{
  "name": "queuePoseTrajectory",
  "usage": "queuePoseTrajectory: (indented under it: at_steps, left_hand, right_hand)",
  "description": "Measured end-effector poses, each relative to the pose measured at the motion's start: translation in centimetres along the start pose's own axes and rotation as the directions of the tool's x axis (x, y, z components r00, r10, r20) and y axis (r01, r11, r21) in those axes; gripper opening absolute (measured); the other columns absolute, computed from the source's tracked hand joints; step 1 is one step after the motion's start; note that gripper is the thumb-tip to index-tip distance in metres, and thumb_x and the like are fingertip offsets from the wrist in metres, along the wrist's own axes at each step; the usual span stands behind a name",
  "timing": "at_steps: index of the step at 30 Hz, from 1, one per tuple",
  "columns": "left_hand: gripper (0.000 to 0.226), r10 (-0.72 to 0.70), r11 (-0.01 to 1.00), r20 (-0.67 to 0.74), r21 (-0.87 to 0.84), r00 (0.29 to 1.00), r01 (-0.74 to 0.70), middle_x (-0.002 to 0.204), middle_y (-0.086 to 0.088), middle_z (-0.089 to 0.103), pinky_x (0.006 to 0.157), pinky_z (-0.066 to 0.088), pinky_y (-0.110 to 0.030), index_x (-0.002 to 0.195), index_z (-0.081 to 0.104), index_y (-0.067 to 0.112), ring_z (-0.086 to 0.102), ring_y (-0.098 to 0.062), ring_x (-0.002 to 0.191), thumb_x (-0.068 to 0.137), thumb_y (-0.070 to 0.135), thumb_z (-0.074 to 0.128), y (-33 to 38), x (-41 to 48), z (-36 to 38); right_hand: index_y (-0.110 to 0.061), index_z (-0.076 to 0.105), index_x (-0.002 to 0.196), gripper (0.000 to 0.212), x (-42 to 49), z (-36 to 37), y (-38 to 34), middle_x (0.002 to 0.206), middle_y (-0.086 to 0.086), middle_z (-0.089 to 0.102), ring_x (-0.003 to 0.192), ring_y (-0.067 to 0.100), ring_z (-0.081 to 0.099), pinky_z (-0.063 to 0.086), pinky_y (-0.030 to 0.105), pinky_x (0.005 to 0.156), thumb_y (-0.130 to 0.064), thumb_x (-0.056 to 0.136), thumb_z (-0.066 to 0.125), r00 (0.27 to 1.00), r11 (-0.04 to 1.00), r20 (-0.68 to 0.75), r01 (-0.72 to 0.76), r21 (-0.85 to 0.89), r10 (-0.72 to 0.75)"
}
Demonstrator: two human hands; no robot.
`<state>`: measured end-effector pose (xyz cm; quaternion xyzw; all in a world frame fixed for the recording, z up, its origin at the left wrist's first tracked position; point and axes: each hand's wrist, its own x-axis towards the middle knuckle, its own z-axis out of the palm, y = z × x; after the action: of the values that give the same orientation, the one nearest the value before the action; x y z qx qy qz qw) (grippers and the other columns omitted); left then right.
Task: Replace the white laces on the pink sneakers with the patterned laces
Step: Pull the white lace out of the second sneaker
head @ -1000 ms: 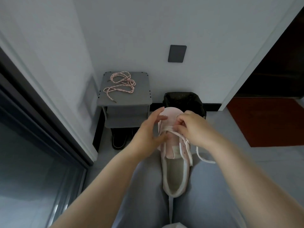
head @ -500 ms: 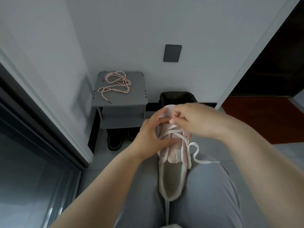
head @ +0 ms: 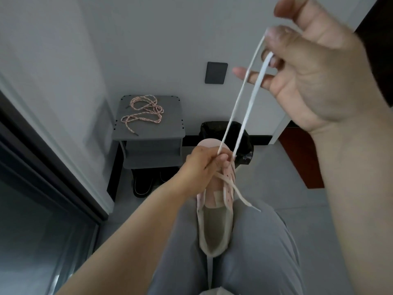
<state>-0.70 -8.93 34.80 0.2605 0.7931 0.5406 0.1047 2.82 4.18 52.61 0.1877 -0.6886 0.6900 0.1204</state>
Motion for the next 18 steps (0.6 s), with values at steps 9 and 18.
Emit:
queuePoseTrajectory:
  at_steps: [9, 18]
  left_hand:
    - [0.023, -0.087, 0.976, 0.235, 0.215, 0.968, 0.036, 0.106, 0.014, 0.049, 0.105, 0.03, -0.04, 0.092, 0.059, 0.045, 0.039, -0.018, 0.114, 0.095, 0.036, 0.037, 2.4, 0.7, -0.4]
    - [0.034, 0.038, 0.958, 0.088, -0.287, 0.995, -0.011, 0.064, 0.001, 0.043, 0.072, 0.044, -0.033, 0.067, 0.041, 0.014, 0.043, -0.014, 0.066, 0.098, 0.01, 0.028, 4.9, 0.4, -1.9]
  right_hand:
    - [-0.013, 0.05, 0.097, 0.011, 0.2, -1.4, -0.7, 0.077, 0.001, 0.039, 0.064, 0.008, 0.042, 0.052, 0.036, 0.081, -0.003, 0.09, 0.048, 0.958, 0.974, -0.28, 0.122, 0.193, -0.065]
    - [-0.025, 0.054, 0.087, 0.016, -0.8, -4.2, 4.2, 0.073, -0.011, 0.048, 0.055, -0.005, 0.046, 0.039, 0.018, 0.062, -0.009, 0.089, 0.052, 0.937, 0.941, -0.344, -0.171, -0.292, 0.064]
